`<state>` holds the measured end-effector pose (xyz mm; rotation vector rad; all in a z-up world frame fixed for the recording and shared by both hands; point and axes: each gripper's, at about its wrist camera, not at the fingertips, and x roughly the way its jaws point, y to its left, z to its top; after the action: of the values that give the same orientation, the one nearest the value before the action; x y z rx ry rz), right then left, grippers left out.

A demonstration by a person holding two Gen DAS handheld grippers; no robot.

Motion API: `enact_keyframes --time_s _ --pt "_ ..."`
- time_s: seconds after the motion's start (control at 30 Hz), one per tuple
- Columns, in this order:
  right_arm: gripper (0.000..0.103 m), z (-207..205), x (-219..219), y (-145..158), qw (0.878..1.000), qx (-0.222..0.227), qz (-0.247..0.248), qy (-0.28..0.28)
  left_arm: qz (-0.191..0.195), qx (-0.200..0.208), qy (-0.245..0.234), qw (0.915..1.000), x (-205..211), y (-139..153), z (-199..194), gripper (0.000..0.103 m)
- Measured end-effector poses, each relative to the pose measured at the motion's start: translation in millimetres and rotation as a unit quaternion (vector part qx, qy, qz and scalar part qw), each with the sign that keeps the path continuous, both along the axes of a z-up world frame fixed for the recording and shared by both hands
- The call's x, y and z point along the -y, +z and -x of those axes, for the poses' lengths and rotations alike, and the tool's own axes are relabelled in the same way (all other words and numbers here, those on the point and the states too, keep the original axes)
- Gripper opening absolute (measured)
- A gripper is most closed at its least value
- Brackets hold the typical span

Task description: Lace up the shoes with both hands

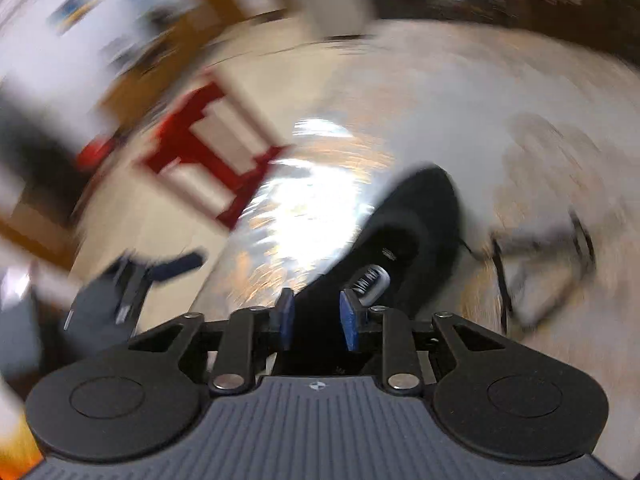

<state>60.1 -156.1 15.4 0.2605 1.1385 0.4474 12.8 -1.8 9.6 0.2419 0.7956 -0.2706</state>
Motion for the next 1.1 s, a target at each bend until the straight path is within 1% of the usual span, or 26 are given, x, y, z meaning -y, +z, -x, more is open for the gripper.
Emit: enact_keyframes --time_s 0.03,0.07,0.1,0.13,0.2,0.23,0.3,0.4,0.43,0.47,0.53,0.63,0.7,0.73,0.8,0.83,0.87,0.9,0.93,0.97,1.03,1.1 --pt "0.026 3 -1 -7 0.998 -0.016 -0.004 -0.053 0.003 0.001 -0.020 0.9998 -2 -4 -2 0.102" --pt "0.025 5 -2 -15 0.994 -0.036 -0.011 -0.102 0.005 0.001 -0.041 0.9991 -3 -7 -4 0.102" --pt "0.025 5 -3 -23 0.988 -0.057 -0.017 -0.146 0.006 0.001 -0.061 0.9981 -4 -12 -7 0.102" --pt "0.024 6 -3 -29 0.980 -0.067 -0.015 -0.185 0.007 0.002 -0.081 0.9967 -6 -17 -10 0.102" --pt "0.023 13 -8 -36 0.966 -0.065 0.008 -0.250 0.014 0.003 -0.114 0.9934 -11 -25 -17 0.102" --pt "0.022 15 -13 -38 0.961 -0.053 0.022 -0.269 0.019 0.004 -0.130 0.9914 -13 -29 -21 0.102" --pt "0.022 17 -24 -39 0.952 -0.027 0.051 -0.302 0.035 -0.002 -0.153 0.9876 -18 -36 -30 0.102" --pt "0.021 17 -40 -38 0.941 0.021 0.106 -0.322 0.050 -0.013 -0.177 0.9829 -20 -44 -40 0.102" --pt "0.018 15 -47 -41 0.936 0.031 0.129 -0.326 0.051 -0.014 -0.185 0.9813 -20 -47 -42 0.102" --pt "0.018 12 -52 -44 0.932 0.037 0.146 -0.329 0.051 -0.014 -0.193 0.9798 -19 -49 -43 0.102" --pt "0.018 6 -58 -51 0.927 0.043 0.169 -0.331 0.046 -0.010 -0.209 0.9768 -16 -54 -43 0.102" --pt "0.017 -4 -63 -53 0.922 0.044 0.198 -0.330 0.037 -0.007 -0.229 0.9727 -12 -59 -43 0.102" --pt "0.017 -9 -67 -55 0.918 0.042 0.211 -0.334 0.037 -0.009 -0.238 0.9706 -12 -63 -43 0.103" --pt "0.017 -12 -69 -56 0.916 0.038 0.219 -0.334 0.043 -0.011 -0.240 0.9697 -13 -63 -44 0.102" --pt "0.017 -14 -72 -55 0.914 0.022 0.226 -0.336 0.059 -0.014 -0.244 0.9678 -16 -63 -46 0.102" --pt "0.018 -15 -72 -53 0.912 0.007 0.228 -0.341 0.066 -0.012 -0.247 0.9666 -17 -62 -47 0.103" --pt "0.021 -15 -69 -52 0.910 -0.011 0.218 -0.352 0.069 -0.008 -0.250 0.9658 -18 -61 -46 0.103" --pt "0.022 -14 -64 -52 0.910 -0.022 0.203 -0.360 0.065 -0.004 -0.253 0.9653 -18 -60 -46 0.103" --pt "0.022 -14 -59 -53 0.912 -0.023 0.190 -0.362 0.066 -0.008 -0.253 0.9652 -18 -62 -47 0.103" --pt "0.022 -14 -54 -54 0.914 -0.024 0.177 -0.364 0.070 -0.016 -0.251 0.9652 -19 -65 -49 0.103" --pt "0.021 -14 -46 -56 0.911 -0.018 0.164 -0.377 0.078 -0.033 -0.248 0.9649 -20 -70 -52 0.103" --pt "0.021 -18 -40 -57 0.911 -0.020 0.157 -0.381 0.107 -0.067 -0.242 0.9621 -23 -76 -61 0.103"
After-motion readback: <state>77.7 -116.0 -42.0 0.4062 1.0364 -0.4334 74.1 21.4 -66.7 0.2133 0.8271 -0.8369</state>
